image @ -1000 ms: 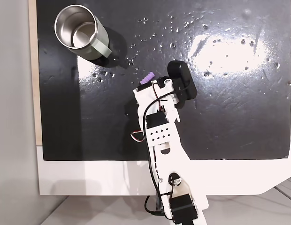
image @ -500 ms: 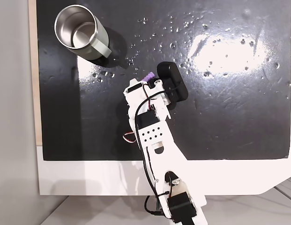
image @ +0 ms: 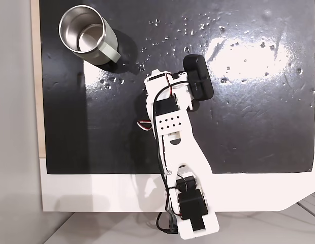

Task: Grasp a pengrip and put it in the cup.

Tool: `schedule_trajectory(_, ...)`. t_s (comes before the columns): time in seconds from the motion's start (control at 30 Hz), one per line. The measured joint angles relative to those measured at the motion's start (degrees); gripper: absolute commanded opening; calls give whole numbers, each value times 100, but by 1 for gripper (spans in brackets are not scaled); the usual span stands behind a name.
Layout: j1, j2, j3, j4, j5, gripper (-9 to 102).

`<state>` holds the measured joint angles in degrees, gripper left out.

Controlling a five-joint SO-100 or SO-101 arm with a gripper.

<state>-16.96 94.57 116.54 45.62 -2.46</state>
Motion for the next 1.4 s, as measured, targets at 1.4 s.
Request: schedule_trajectory(1.4,-510,-2101,-6636,4983,-246,0)
